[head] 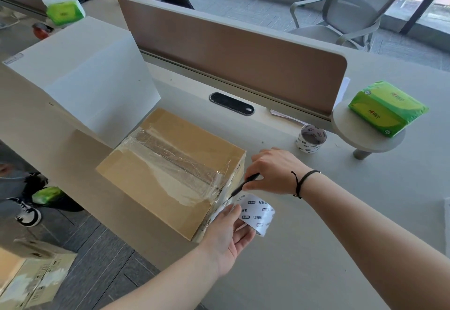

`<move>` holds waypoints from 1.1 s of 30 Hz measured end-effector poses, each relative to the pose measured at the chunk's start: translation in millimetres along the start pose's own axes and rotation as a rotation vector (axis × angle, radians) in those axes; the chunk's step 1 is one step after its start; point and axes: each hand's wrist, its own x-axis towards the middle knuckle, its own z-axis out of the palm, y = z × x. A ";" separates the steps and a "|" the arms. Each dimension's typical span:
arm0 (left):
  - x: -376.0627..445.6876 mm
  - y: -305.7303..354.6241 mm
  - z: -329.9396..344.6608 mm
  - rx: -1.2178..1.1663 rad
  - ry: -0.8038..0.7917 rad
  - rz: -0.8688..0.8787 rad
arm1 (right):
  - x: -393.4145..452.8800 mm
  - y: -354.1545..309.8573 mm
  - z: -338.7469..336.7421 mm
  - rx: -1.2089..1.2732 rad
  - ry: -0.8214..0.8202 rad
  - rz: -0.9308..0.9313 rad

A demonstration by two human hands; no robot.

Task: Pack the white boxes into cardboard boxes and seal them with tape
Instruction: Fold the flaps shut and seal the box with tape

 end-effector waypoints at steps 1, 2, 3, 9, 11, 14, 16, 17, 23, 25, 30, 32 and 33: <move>0.5 -0.1 -0.4 -0.004 0.001 0.000 | 1.1 -1.9 -0.2 -0.018 0.004 -0.007; 1.1 -0.2 -0.7 -0.012 0.001 -0.002 | 2.3 -3.6 -0.4 -0.038 0.010 -0.018; 1.9 -0.6 -1.1 -0.019 0.002 -0.005 | 3.4 -5.7 -0.4 -0.063 0.017 -0.033; 4.6 -0.3 -3.4 -0.031 0.019 -0.004 | 9.1 -9.7 2.4 -0.195 0.055 -0.066; 5.7 0.4 -5.1 -0.020 0.044 0.006 | 8.0 -3.0 -2.3 -0.219 0.052 -0.029; 7.0 1.2 -5.7 -0.008 0.069 0.008 | 1.0 13.4 -10.6 -0.214 0.029 0.059; 8.1 -0.1 -5.2 0.005 0.080 0.002 | -7.4 27.5 -7.2 -0.140 0.031 0.175; 8.9 -1.3 -5.1 0.014 0.091 -0.004 | -13.1 34.5 -1.2 -0.063 0.041 0.262; 18.8 -9.0 -4.2 0.114 0.164 0.012 | -59.1 30.4 103.8 0.577 0.123 0.820; 20.4 -9.6 -3.3 0.158 0.170 0.044 | -74.7 12.7 148.7 0.618 0.094 0.913; 20.8 -10.7 -1.4 0.250 0.153 0.104 | -92.1 -22.6 192.8 0.688 0.091 0.984; 21.5 -10.4 -0.2 0.283 0.149 0.121 | -88.9 -24.2 186.1 0.707 0.153 0.992; 21.1 -9.9 1.1 0.299 0.143 0.132 | -86.2 -23.7 178.4 0.737 0.193 0.996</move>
